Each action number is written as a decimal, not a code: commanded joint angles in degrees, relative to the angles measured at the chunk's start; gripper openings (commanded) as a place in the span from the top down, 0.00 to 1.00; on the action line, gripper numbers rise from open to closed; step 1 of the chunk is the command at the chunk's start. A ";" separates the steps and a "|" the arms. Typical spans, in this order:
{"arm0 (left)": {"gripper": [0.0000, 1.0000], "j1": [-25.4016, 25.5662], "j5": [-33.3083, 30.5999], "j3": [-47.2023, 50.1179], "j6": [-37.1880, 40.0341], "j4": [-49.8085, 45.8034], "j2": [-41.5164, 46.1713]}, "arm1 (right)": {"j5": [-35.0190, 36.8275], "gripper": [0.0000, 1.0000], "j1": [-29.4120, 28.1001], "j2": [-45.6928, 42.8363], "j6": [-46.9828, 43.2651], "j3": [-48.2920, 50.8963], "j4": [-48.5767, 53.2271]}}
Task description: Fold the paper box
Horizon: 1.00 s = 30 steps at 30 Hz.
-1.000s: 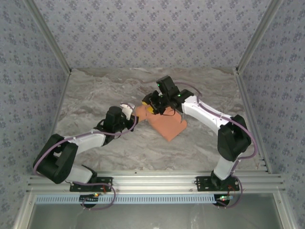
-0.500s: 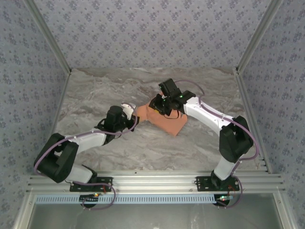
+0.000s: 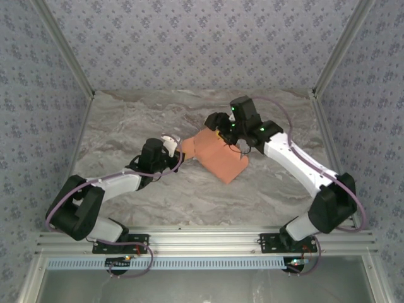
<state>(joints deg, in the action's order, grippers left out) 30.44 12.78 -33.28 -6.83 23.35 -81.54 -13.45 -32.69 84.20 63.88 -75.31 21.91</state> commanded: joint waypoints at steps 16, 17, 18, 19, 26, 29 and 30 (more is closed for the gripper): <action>1.00 0.58 -1.11 -0.47 0.77 0.90 0.20 | -5.94 0.64 2.68 14.93 23.77 -0.33 -11.28; 1.00 0.55 -1.33 -0.47 0.49 1.00 0.05 | -5.74 0.68 2.72 14.95 23.10 -0.14 -11.40; 1.00 0.53 -1.80 -0.52 0.08 1.23 -0.04 | -5.55 0.72 2.89 14.86 22.26 0.45 -11.36; 1.00 0.59 -2.09 -0.60 -0.33 1.54 -0.25 | -5.29 0.75 3.02 14.64 21.50 1.19 -11.60; 0.71 0.55 0.18 -2.14 -4.22 3.52 -3.51 | -6.06 0.83 4.78 13.39 17.75 11.20 -26.82; 0.64 0.57 1.80 -2.41 -5.51 4.31 -4.08 | -6.11 0.87 5.26 13.41 16.09 15.22 -34.42; 0.63 0.55 2.14 -2.41 -5.81 4.46 -4.20 | -6.21 0.88 5.41 13.51 15.93 16.75 -36.65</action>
<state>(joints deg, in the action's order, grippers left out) 30.55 12.78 -34.00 -10.68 25.12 -85.56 -19.00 -27.75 98.74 82.43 -60.99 -5.04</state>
